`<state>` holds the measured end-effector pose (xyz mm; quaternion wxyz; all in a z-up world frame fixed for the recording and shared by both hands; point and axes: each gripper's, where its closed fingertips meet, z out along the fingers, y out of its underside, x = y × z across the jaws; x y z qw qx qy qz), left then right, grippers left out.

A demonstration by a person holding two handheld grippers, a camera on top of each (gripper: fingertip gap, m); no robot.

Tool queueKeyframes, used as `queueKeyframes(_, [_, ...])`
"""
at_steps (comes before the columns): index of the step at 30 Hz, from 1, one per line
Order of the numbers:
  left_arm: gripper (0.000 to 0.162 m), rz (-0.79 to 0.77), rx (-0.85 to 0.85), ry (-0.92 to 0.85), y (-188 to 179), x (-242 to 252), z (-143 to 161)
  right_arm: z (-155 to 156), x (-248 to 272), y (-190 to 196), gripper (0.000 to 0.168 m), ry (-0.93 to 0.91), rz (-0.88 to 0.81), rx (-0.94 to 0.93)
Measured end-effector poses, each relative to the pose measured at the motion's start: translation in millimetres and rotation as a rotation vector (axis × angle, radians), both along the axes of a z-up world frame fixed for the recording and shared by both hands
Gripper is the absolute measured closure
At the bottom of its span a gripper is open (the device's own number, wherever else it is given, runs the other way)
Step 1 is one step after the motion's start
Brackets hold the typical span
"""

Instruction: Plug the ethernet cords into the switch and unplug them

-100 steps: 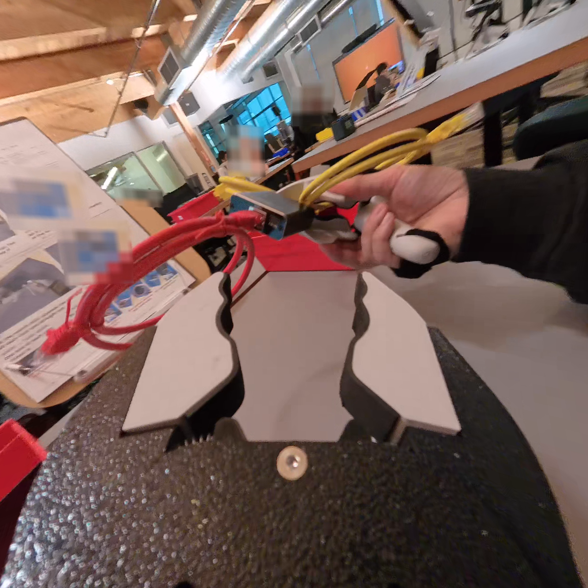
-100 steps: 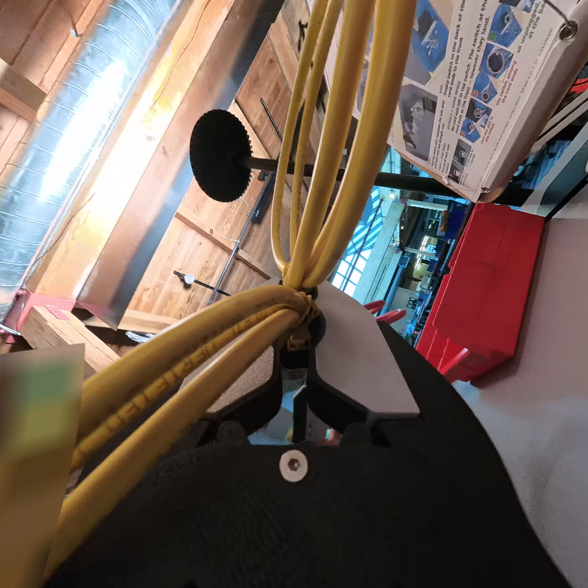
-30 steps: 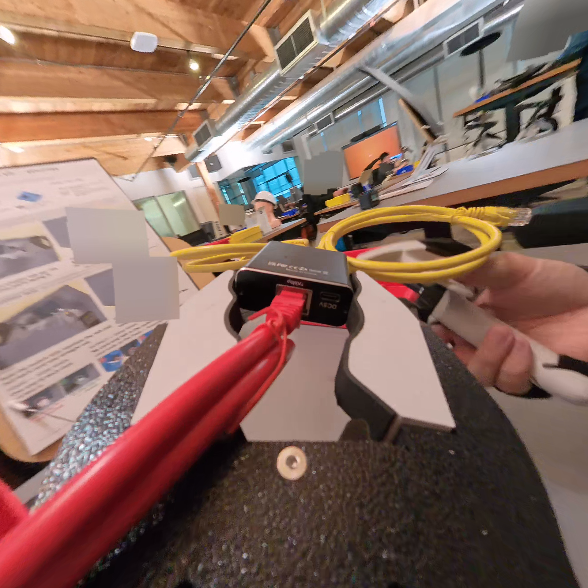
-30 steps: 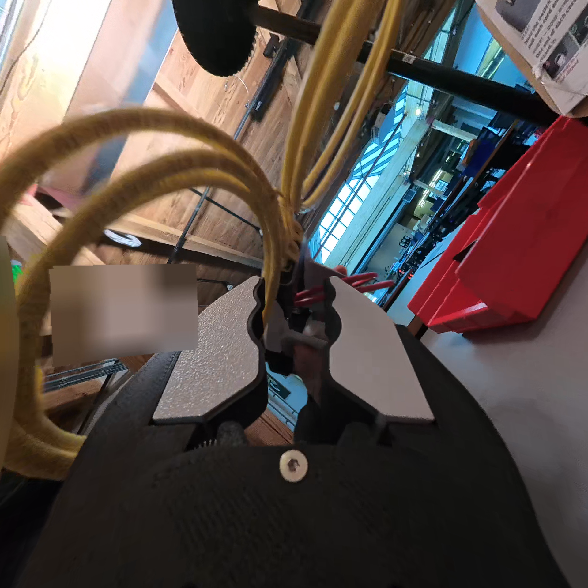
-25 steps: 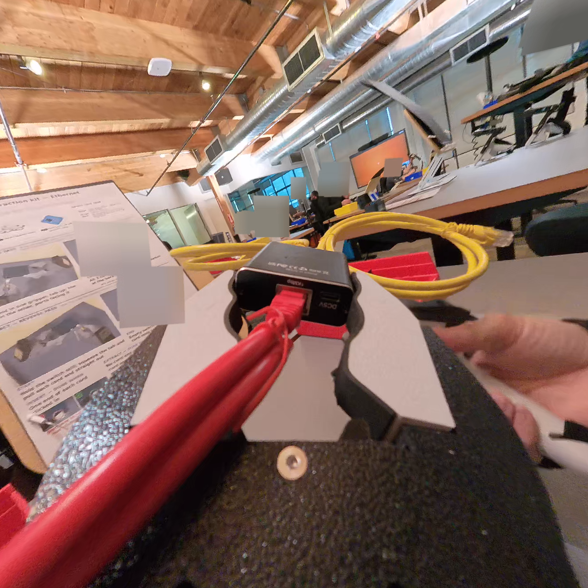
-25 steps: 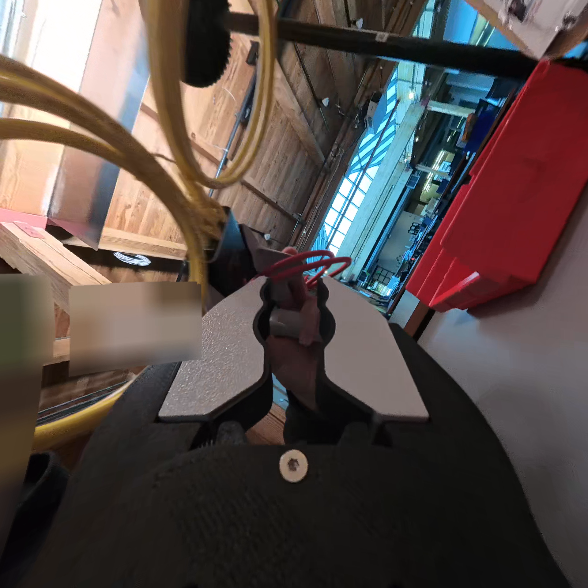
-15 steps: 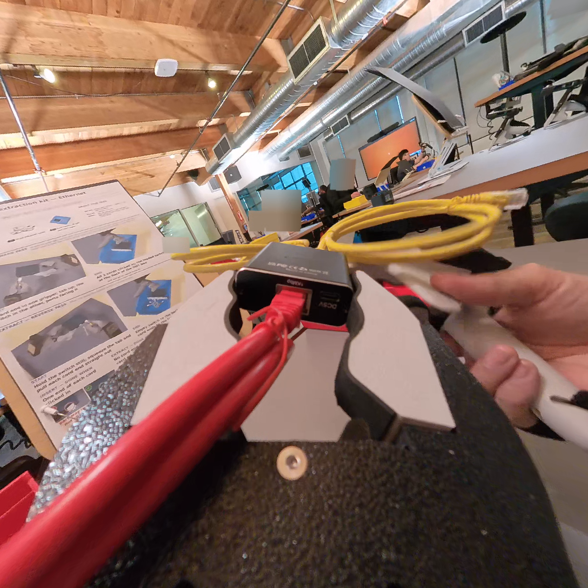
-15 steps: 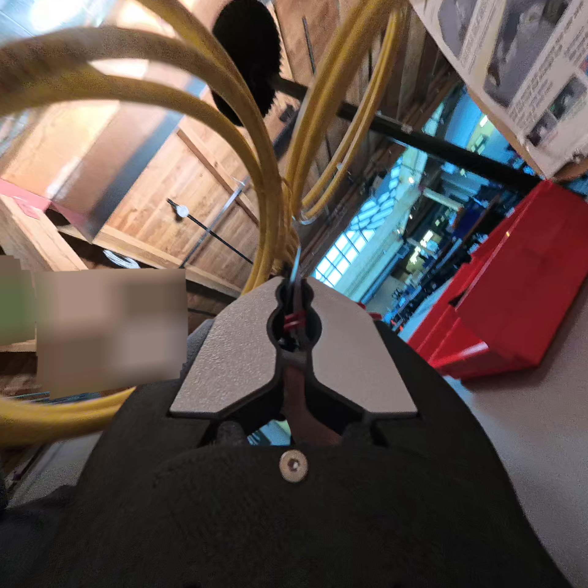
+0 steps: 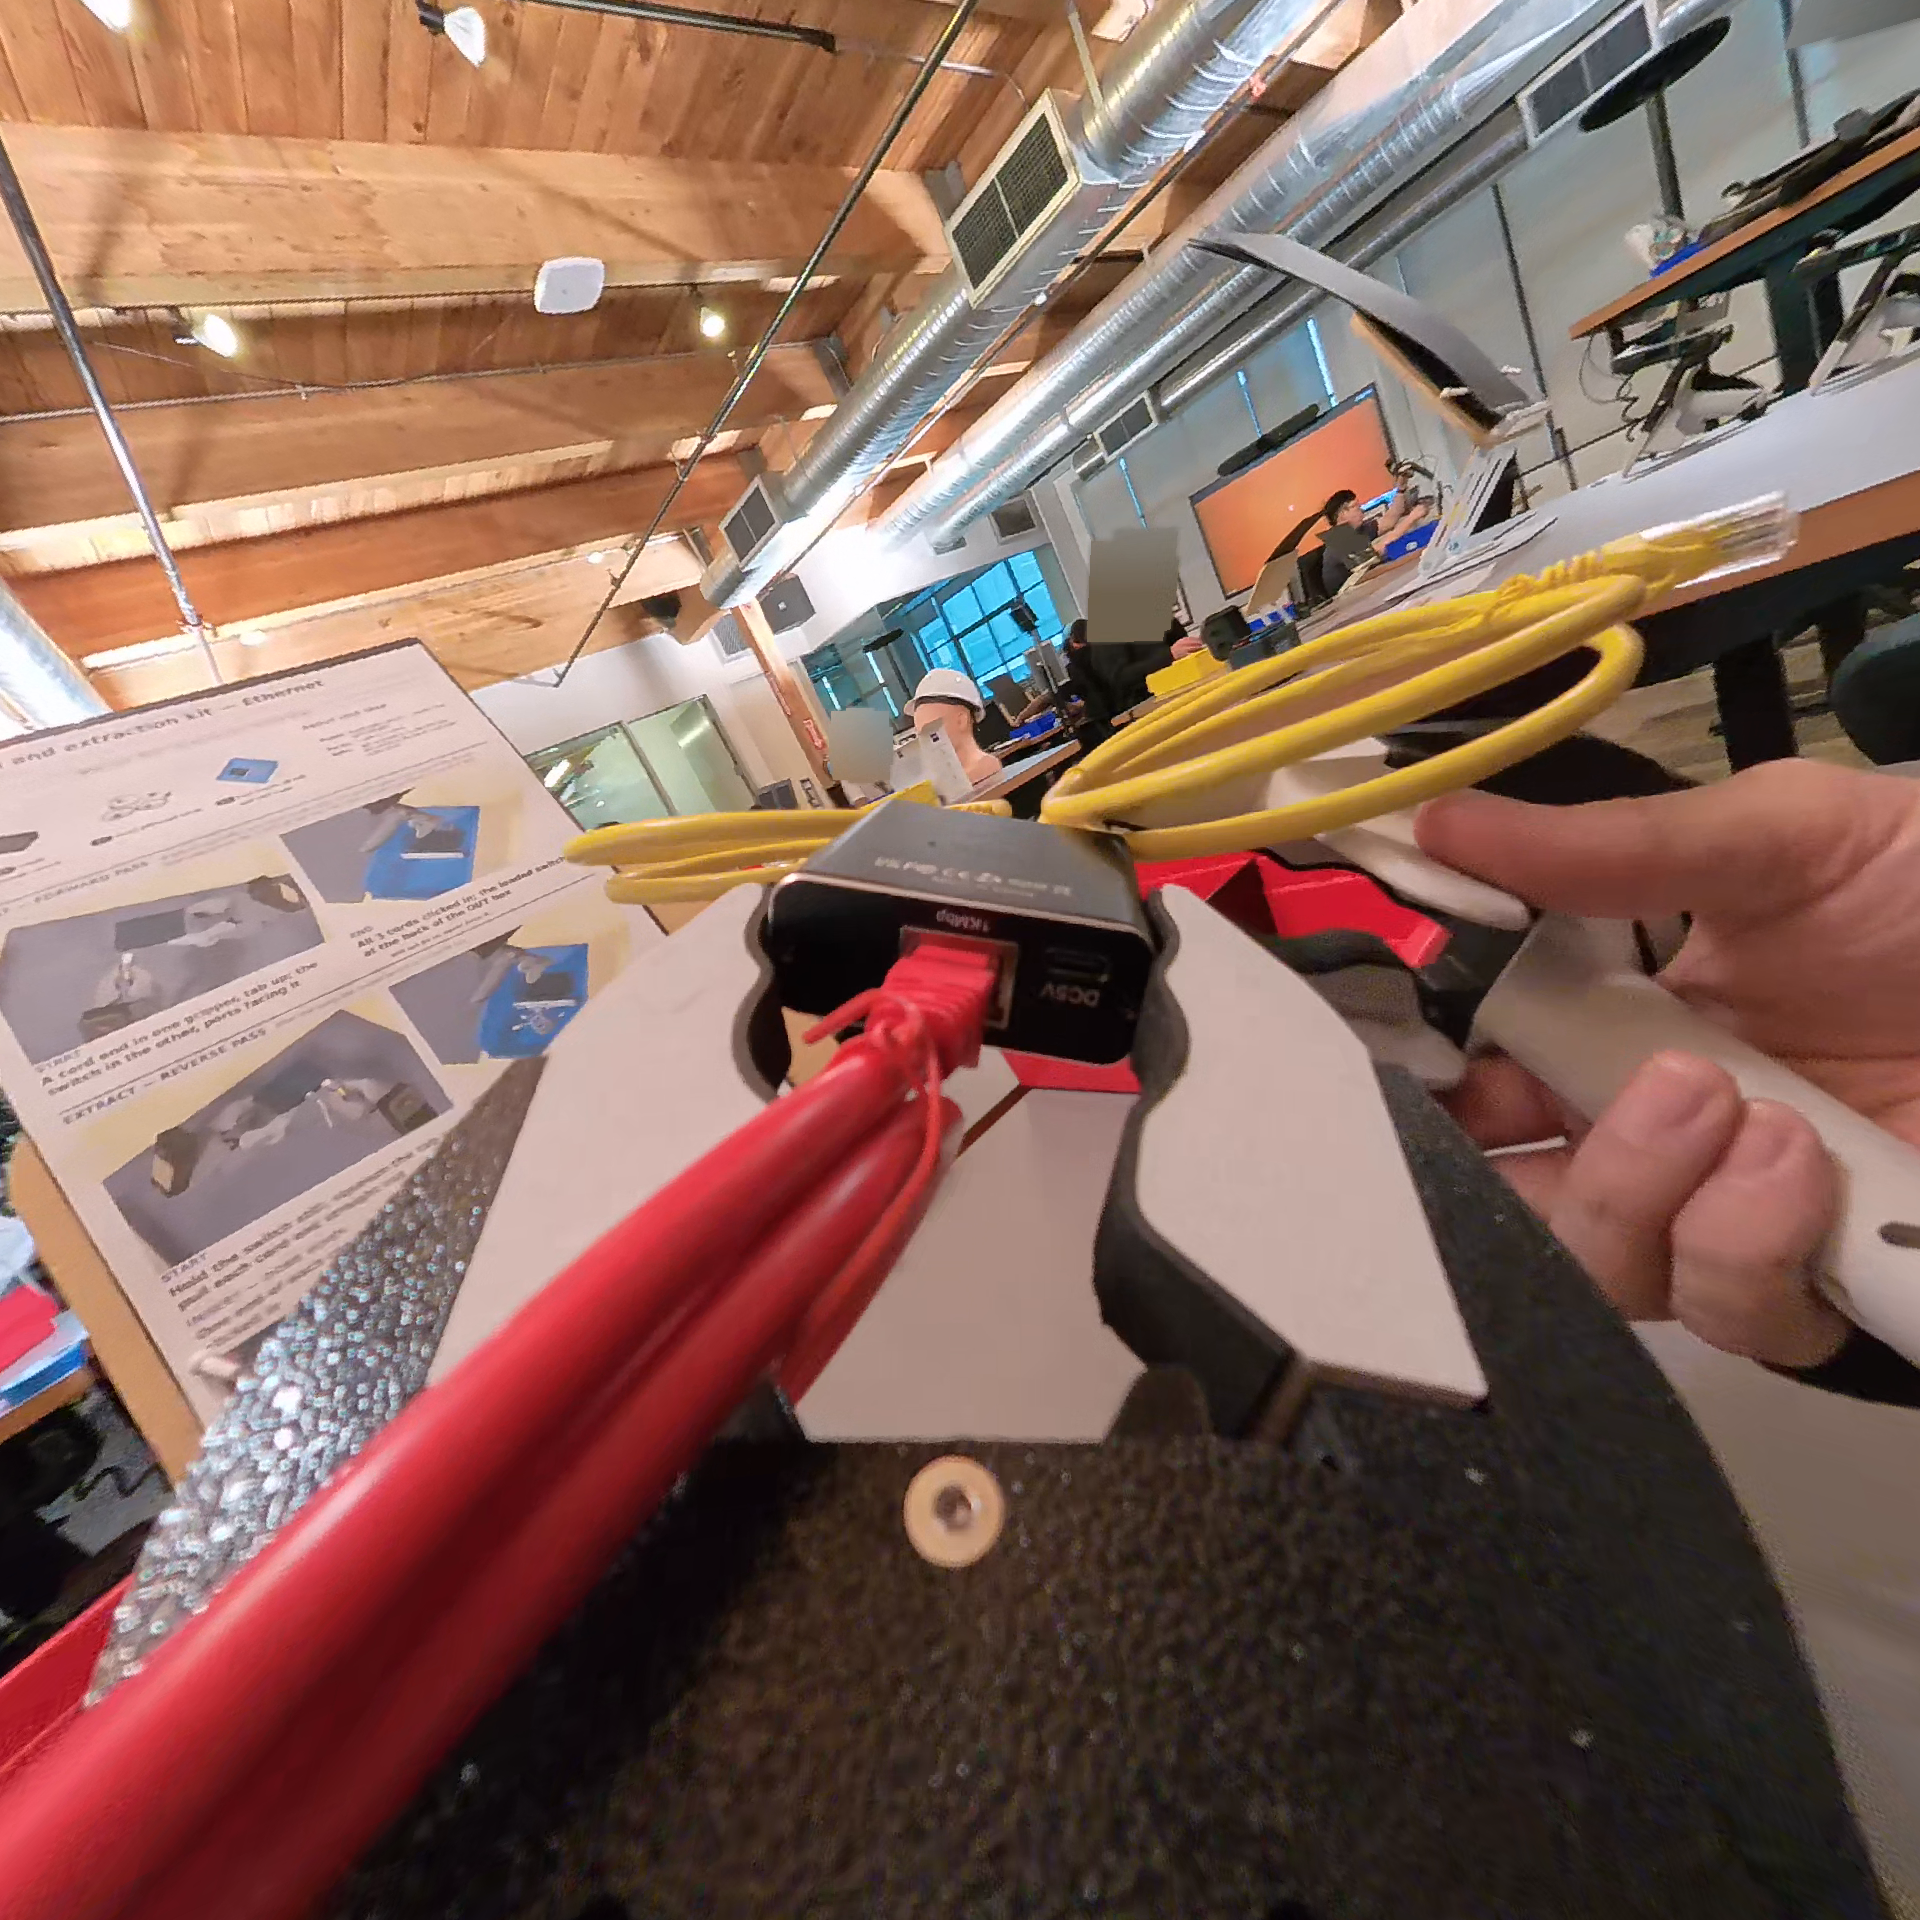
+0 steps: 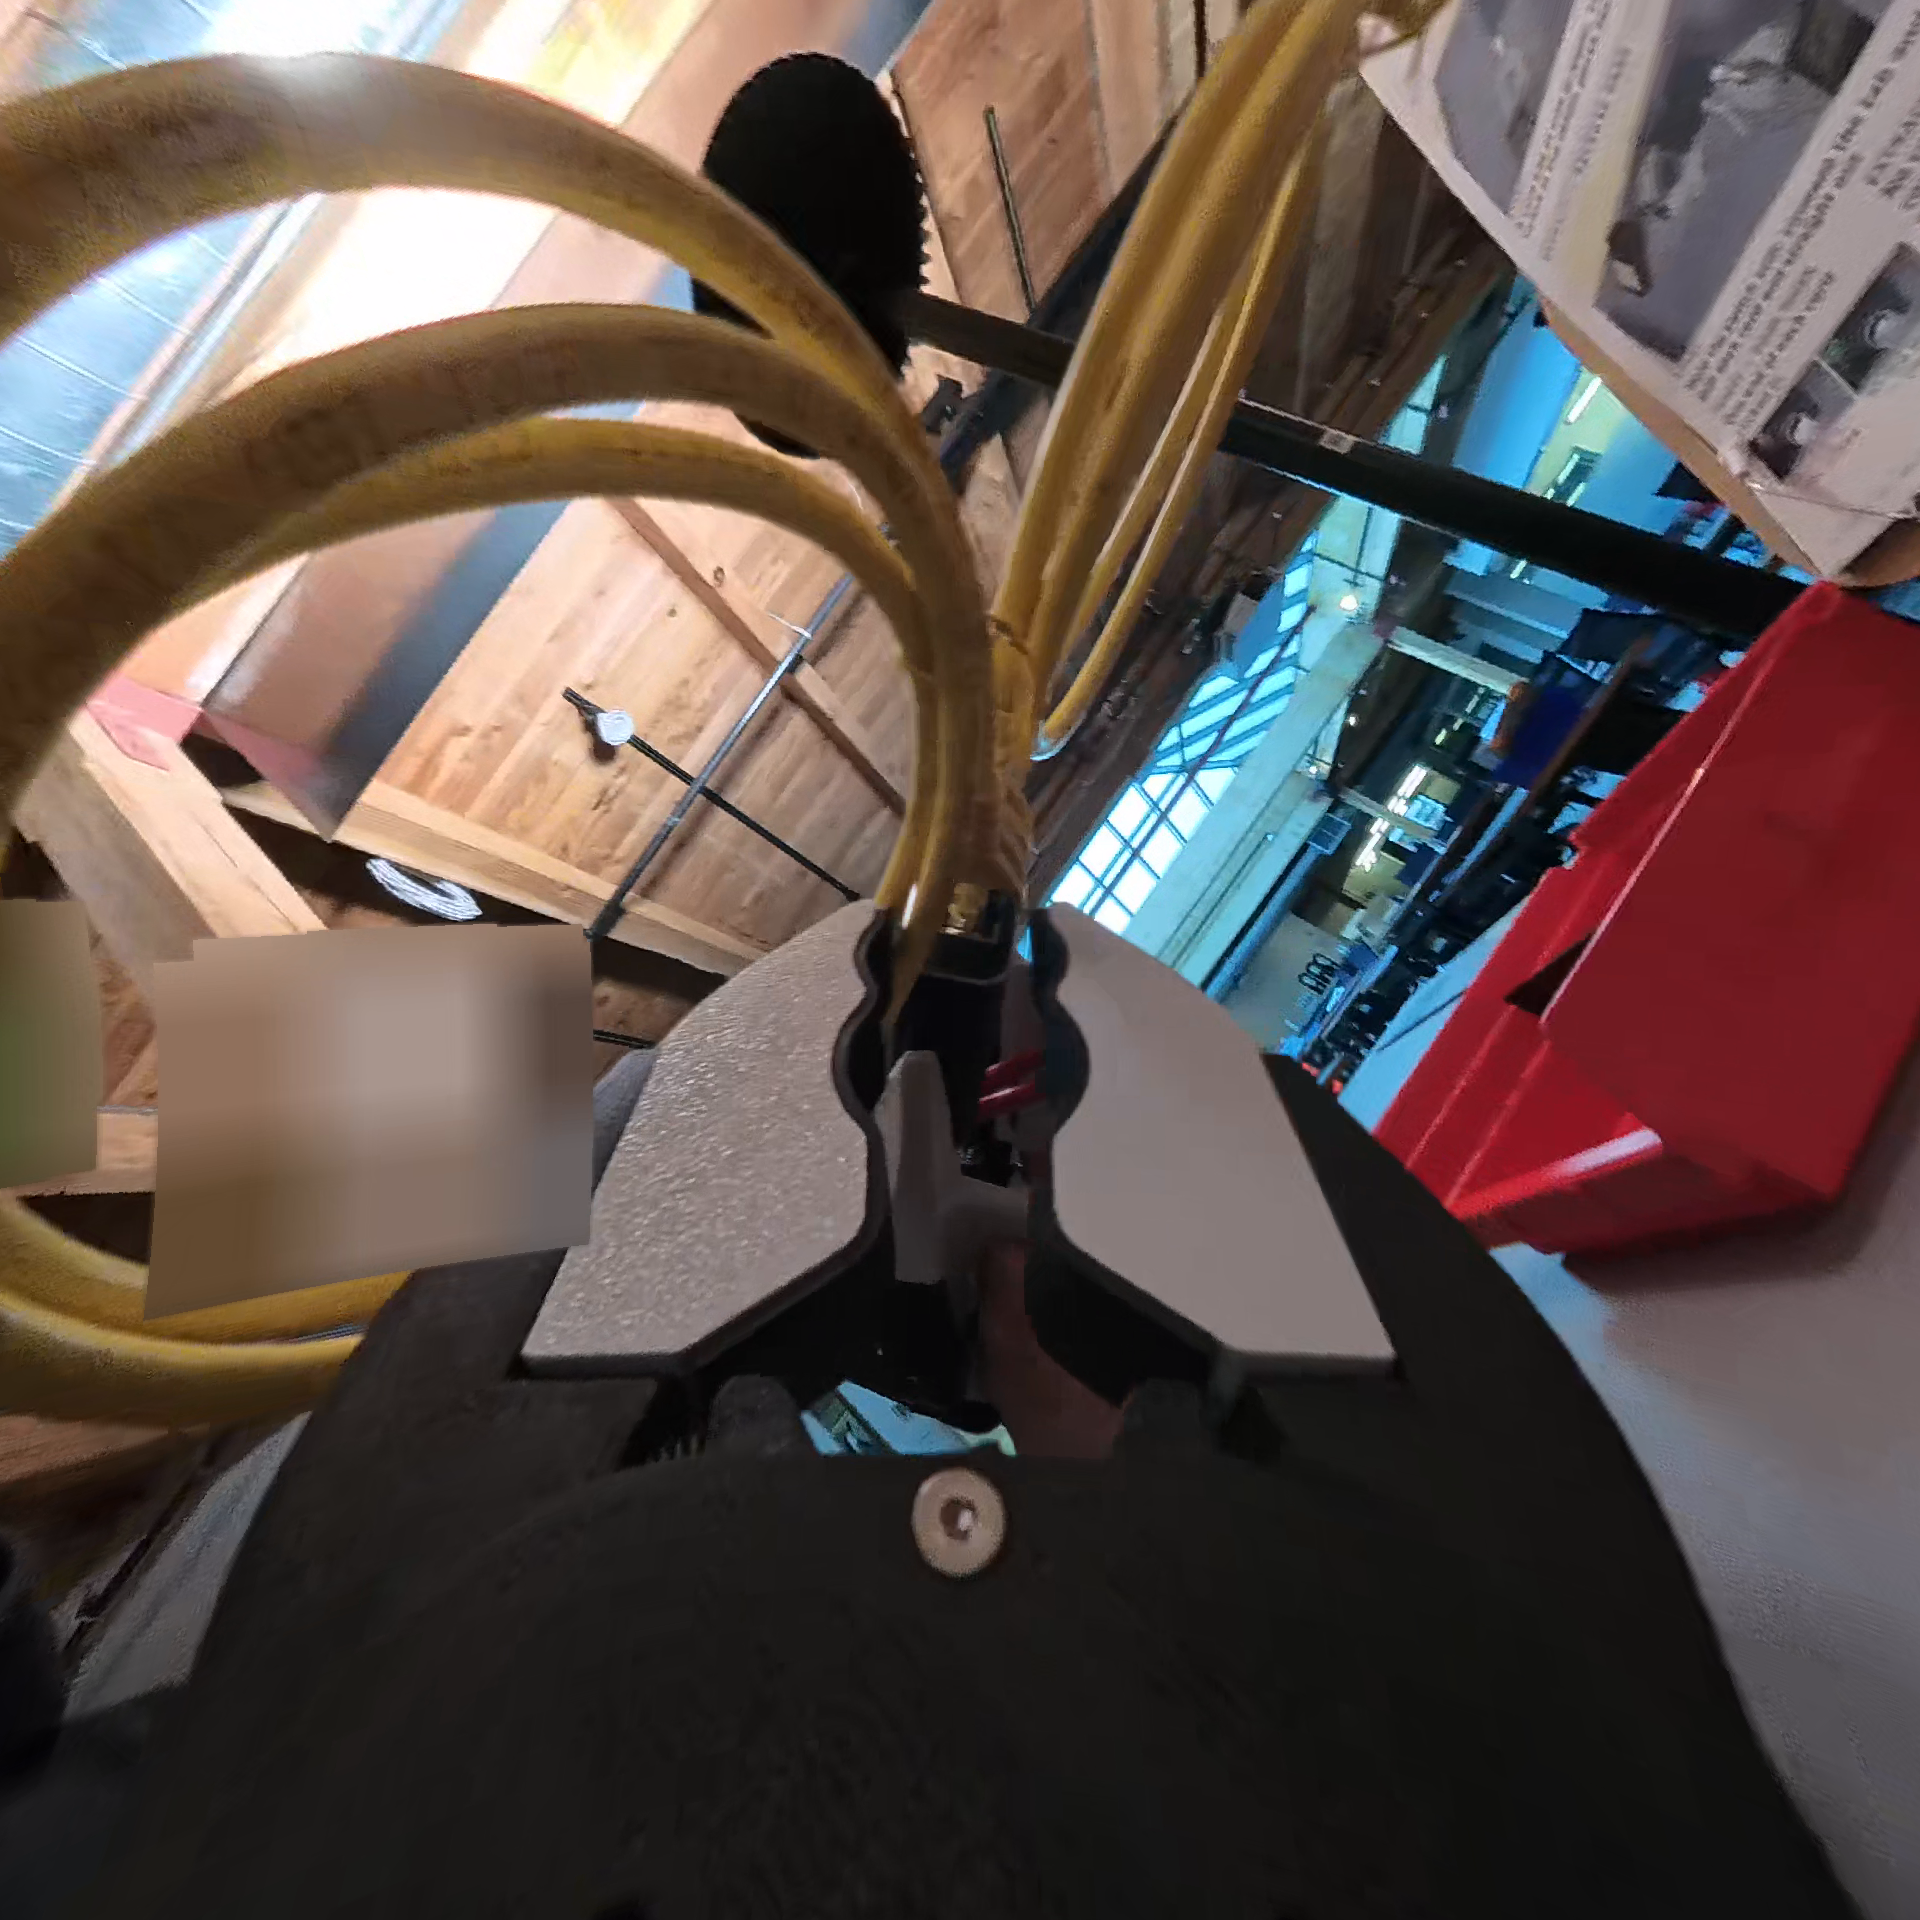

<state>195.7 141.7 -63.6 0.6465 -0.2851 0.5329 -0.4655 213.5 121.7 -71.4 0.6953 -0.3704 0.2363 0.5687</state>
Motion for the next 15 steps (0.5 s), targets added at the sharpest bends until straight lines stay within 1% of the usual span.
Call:
queueKeyframes(2, [0.098,0.022,0.001,-0.006,0.5,0.7,2.0,3.9,4.1,-4.7,0.155,0.022,-0.030,0.036])
queueKeyframes(4, [0.097,0.042,-0.018,-0.007,1.8,1.5,6.4,-5.0,10.9,-2.6,0.148,0.065,-0.054,0.023])
queueKeyframes(6, [0.097,0.059,0.007,-0.002,1.5,2.4,8.2,-11.8,12.0,1.8,0.140,0.107,-0.016,0.020])
queueKeyframes(8, [0.097,0.085,0.037,0.009,2.5,2.8,7.8,-10.2,10.1,1.5,0.146,0.116,0.007,0.042])
queueKeyframes(10, [0.097,0.100,0.032,-0.007,4.4,0.5,12.6,-17.4,10.2,6.0,0.135,0.084,-0.010,0.003])
queueKeyframes(11, [0.098,0.110,0.020,-0.020,6.6,-0.7,16.3,-24.7,10.1,9.0,0.142,0.076,-0.003,-0.031])
queueKeyframes(13, [0.098,0.110,0.029,-0.023,7.3,-0.7,19.9,-29.1,9.2,10.5,0.148,0.096,0.016,-0.020])
queueKeyframes(14, [0.097,0.109,0.054,-0.009,6.6,0.8,18.2,-28.3,4.9,12.0,0.148,0.096,0.040,-0.014])
queueKeyframes(15, [0.098,0.112,0.075,0.005,5.8,2.4,15.6,-26.1,-1.7,13.5,0.145,0.071,0.061,-0.011])
